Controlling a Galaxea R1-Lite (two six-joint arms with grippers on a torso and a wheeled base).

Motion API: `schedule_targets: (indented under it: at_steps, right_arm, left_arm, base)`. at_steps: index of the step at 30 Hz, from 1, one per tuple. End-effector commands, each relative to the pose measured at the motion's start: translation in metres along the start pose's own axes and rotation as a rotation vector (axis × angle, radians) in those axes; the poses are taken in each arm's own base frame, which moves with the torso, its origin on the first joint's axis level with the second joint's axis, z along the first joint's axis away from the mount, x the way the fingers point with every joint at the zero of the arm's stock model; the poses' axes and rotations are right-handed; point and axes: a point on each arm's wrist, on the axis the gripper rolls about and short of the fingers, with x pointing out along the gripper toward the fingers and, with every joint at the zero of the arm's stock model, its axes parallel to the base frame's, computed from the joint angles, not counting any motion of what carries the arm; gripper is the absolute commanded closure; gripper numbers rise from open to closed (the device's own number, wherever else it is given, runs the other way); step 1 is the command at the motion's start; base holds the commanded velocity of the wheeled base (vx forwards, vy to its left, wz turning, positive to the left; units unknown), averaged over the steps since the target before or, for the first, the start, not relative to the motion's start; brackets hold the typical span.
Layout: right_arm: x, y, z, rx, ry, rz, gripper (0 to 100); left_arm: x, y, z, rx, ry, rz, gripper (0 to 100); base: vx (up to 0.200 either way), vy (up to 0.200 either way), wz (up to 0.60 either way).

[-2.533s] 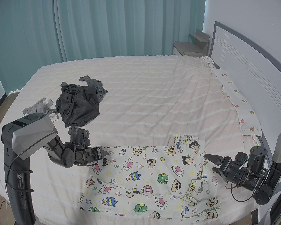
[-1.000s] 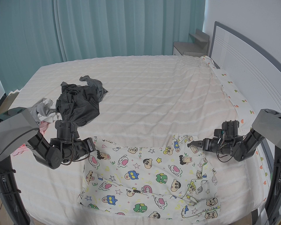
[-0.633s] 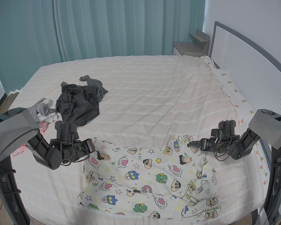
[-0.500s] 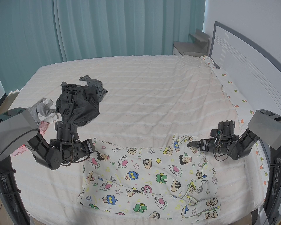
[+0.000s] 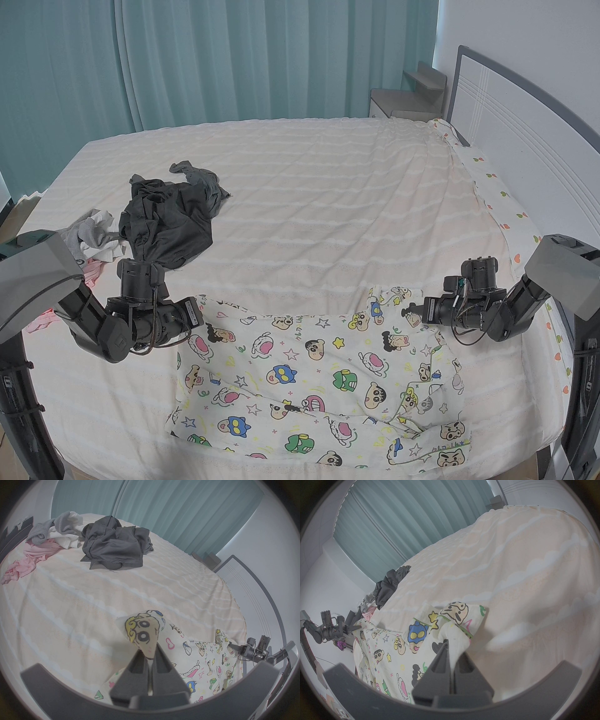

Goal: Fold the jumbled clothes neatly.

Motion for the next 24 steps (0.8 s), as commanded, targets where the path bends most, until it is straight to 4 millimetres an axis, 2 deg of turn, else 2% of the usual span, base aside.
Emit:
schedule_targets:
  at_steps: [1,14,24]
  right_arm:
    - [-0.004,-0.004,0.005,0.008,-0.019,-0.003,100]
    - [-0.024,0.002,0.030,0.080,-0.135,0.054,100]
    - [-0.029,0.001,0.035,0.082,-0.189,0.063,100]
  left_arm:
    - [-0.001,0.000,-0.001,0.002,0.002,0.003,100]
    - [-0.018,-0.007,0.009,0.011,-0.067,0.019,100]
    - [-0.027,-0.014,0.018,0.018,-0.107,-0.001,100]
  base:
    - [0.000,0.000,0.00]
    - [0.000,0.000,0.00]
    - [0.000,0.000,0.00]
